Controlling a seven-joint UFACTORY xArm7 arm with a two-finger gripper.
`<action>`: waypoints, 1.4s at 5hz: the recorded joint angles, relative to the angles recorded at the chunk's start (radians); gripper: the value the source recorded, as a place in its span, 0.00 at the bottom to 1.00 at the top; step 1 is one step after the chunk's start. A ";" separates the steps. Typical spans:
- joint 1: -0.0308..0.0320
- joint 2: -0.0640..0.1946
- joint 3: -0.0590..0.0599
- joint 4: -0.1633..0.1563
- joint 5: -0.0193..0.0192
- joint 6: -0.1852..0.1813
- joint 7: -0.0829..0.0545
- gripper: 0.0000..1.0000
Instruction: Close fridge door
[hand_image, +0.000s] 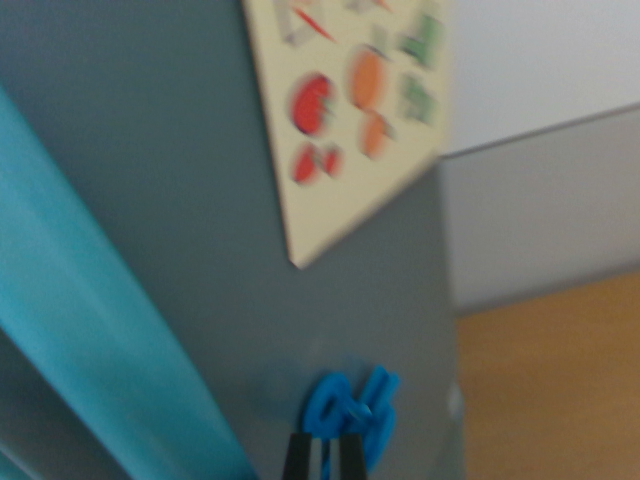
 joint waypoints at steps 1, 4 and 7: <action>0.0000 0.035 0.034 0.030 0.0000 0.000 0.000 1.00; 0.0000 0.074 0.068 0.064 0.0000 0.000 0.000 1.00; 0.0000 0.158 0.131 0.128 0.0000 0.000 0.000 1.00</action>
